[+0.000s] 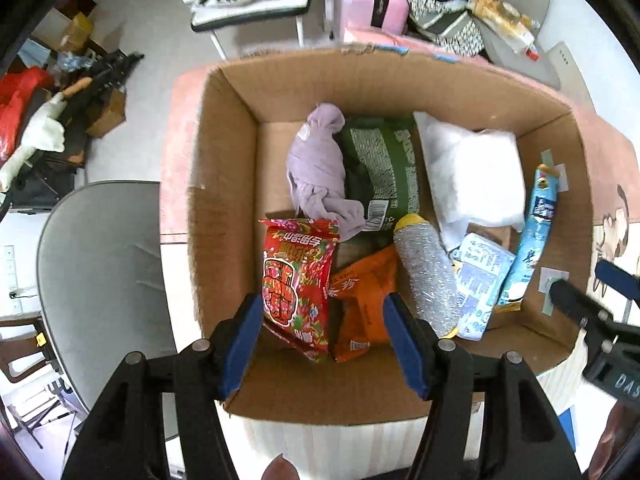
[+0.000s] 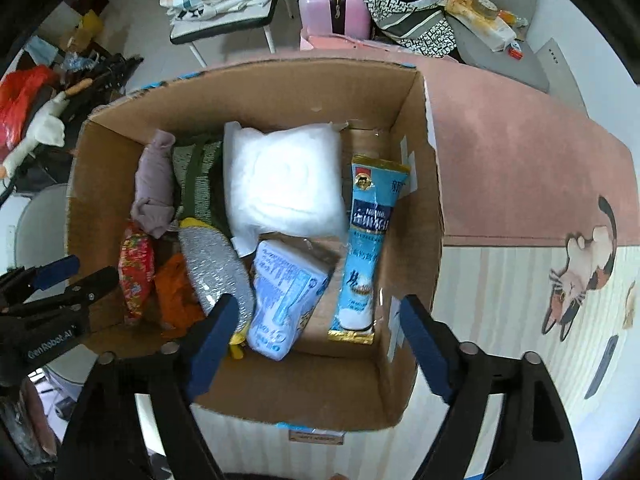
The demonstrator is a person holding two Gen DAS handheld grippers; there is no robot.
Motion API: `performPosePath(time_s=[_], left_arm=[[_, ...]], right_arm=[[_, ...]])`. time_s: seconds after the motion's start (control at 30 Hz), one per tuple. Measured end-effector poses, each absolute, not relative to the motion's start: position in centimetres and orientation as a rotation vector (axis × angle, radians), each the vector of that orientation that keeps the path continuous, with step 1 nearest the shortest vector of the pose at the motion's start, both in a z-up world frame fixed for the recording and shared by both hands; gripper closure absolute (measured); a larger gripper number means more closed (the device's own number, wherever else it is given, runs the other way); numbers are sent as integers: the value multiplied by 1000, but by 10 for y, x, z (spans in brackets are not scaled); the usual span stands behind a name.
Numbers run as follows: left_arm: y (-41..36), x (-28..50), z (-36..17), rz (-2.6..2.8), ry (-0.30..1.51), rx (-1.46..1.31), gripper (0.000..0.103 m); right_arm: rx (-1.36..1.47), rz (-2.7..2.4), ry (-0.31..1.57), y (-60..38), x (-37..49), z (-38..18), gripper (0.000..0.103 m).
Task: Organize soft objects
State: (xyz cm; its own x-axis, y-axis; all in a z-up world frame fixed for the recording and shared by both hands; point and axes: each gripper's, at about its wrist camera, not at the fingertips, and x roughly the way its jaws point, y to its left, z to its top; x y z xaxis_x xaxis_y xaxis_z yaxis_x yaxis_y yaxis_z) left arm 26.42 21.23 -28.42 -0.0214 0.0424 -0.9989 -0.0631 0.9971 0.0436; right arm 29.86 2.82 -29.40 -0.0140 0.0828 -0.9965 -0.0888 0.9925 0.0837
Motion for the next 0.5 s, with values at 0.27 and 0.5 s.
performPosePath(time_s=[0.27, 0.5], left_arm=[[197, 241, -246, 105, 1442, -41, 15], [189, 232, -217, 137, 1346, -24, 1]], right_arm=[[15, 131, 1549, 24, 268, -280, 0], [37, 103, 1466, 13, 249, -253, 0]])
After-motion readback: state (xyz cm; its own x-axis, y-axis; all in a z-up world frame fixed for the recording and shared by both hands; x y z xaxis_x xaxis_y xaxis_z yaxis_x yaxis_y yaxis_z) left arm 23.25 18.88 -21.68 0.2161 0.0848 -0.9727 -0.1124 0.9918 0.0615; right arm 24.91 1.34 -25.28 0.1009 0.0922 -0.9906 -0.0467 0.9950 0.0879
